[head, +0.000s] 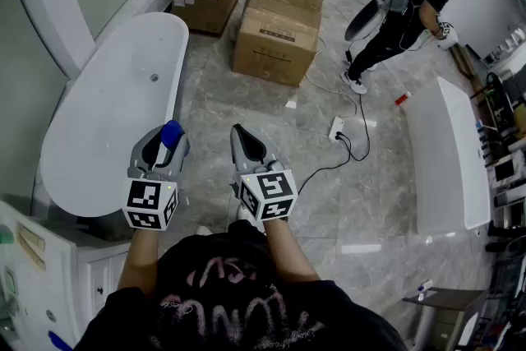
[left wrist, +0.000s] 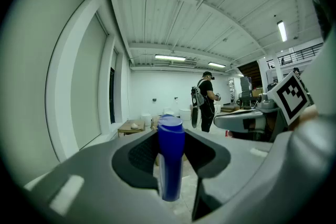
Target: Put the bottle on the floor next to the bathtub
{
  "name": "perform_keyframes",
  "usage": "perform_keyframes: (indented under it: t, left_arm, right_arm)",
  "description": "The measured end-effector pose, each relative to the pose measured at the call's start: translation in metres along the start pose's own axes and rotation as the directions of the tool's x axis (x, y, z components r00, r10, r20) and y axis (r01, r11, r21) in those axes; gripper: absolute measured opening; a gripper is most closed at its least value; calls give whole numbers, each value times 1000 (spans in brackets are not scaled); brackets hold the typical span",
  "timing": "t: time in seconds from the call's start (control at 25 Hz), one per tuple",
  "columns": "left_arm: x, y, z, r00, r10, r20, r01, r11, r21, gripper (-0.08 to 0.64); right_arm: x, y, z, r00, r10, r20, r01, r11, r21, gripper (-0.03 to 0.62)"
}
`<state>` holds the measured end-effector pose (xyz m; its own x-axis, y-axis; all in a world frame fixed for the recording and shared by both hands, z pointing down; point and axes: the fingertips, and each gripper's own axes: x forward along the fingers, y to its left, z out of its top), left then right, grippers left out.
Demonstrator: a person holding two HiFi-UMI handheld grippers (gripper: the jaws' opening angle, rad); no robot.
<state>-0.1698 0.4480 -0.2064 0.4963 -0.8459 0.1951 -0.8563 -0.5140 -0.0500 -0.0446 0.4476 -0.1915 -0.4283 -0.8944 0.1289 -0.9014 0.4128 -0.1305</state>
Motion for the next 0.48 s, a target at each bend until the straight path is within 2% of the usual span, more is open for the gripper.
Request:
perform_keyframes:
  t: [0.48]
  left_arm:
    - [-5, 4, -2, 1000, -4, -3, 4, 1000, -8, 150]
  right_arm:
    - [1, 9, 0, 1000, 4, 1, -4, 1000, -19, 9]
